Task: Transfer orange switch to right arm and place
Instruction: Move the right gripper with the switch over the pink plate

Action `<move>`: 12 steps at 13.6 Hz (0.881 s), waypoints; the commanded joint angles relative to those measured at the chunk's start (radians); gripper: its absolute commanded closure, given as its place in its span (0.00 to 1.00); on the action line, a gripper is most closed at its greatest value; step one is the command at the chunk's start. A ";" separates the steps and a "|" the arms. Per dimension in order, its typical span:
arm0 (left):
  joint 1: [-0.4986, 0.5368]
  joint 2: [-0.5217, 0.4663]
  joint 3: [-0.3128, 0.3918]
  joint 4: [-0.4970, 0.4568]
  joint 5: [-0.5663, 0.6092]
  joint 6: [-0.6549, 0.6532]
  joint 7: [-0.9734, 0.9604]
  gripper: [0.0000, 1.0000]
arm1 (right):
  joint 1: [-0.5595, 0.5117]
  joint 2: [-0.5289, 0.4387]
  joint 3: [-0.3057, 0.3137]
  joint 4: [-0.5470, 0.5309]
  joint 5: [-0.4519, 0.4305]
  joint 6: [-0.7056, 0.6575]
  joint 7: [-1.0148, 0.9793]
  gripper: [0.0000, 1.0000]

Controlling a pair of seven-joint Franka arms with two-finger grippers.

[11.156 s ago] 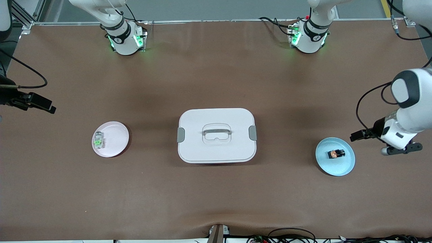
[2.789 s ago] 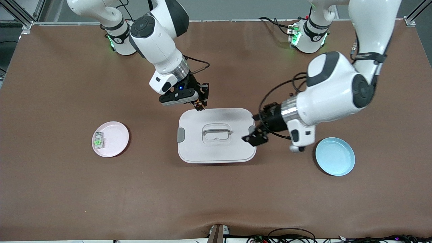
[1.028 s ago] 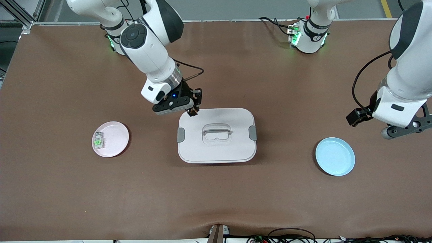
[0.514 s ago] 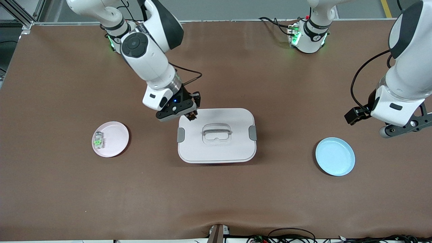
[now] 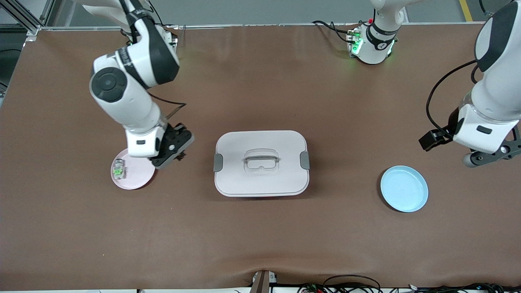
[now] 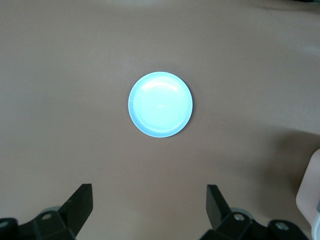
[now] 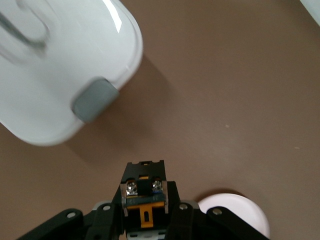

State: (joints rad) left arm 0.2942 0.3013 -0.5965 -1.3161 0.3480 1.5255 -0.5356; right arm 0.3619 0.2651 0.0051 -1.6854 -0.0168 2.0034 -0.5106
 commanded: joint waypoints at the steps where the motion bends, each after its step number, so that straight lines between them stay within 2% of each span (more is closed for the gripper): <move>1: 0.016 -0.027 -0.008 -0.011 -0.018 -0.011 0.023 0.00 | -0.085 -0.029 0.018 -0.022 -0.055 -0.021 -0.202 1.00; 4: 0.017 -0.027 -0.008 -0.011 -0.018 -0.010 0.031 0.00 | -0.179 -0.040 0.018 -0.054 -0.061 -0.012 -0.424 1.00; 7: 0.034 -0.028 -0.006 -0.011 -0.018 -0.010 0.089 0.00 | -0.245 -0.052 0.018 -0.103 -0.100 0.024 -0.563 1.00; 12: 0.111 -0.040 -0.006 -0.014 -0.090 -0.011 0.202 0.00 | -0.337 -0.043 0.019 -0.308 -0.103 0.348 -0.695 1.00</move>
State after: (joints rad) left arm 0.3678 0.2938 -0.5989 -1.3159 0.2926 1.5256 -0.3864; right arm 0.0655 0.2512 0.0035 -1.9008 -0.0989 2.2582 -1.1714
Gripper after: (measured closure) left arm 0.000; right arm 0.661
